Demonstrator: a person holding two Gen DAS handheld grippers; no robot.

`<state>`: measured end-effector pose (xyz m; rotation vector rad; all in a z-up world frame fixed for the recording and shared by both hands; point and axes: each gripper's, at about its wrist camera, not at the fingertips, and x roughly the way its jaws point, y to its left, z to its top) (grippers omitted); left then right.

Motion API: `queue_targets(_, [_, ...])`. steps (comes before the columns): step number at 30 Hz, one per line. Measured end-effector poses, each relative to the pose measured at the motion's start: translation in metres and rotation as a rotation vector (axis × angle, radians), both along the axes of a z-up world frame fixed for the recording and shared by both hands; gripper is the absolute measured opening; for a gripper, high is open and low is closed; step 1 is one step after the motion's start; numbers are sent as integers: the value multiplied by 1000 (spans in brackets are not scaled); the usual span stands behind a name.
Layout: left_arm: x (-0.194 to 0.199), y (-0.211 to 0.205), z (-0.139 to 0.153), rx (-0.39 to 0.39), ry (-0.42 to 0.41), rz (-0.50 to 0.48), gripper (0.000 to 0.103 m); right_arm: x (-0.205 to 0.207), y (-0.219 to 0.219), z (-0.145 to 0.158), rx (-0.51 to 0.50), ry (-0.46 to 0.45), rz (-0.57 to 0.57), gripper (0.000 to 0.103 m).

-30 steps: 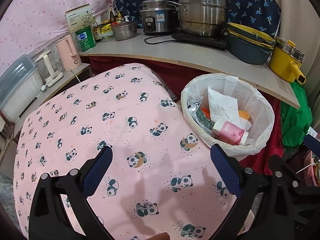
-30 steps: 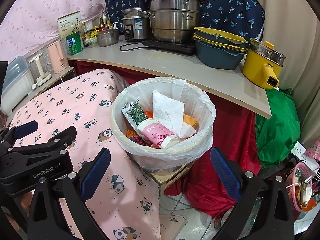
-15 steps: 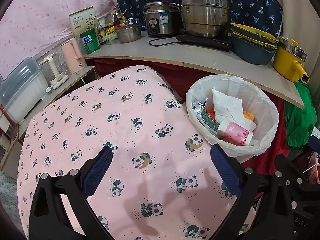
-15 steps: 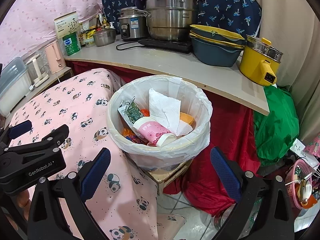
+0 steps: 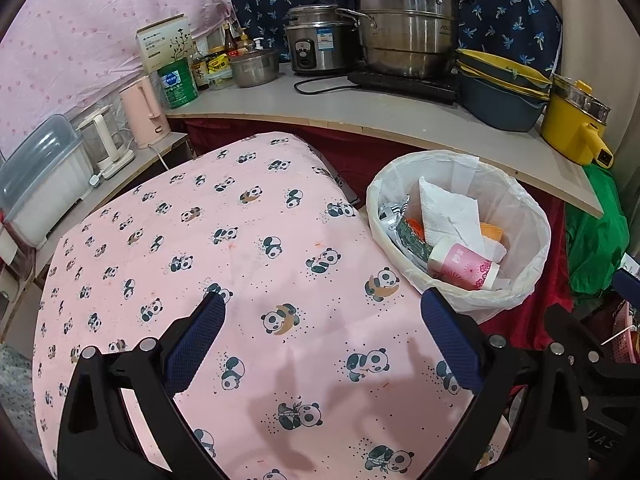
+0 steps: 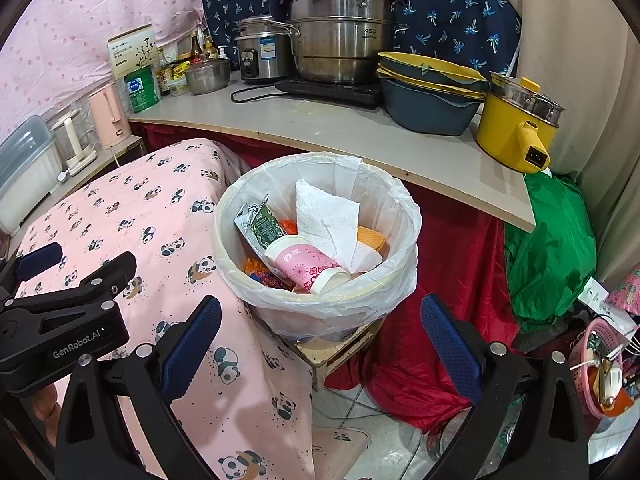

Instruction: Collect trash

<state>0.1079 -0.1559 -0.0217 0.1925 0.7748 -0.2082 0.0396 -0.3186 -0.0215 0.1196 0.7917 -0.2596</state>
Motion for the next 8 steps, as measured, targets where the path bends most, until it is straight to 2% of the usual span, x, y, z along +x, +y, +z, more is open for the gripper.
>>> queue_targets(8, [2,3,-5,-13,29,7,94,-3,-3,1,-3,4,-5,96])
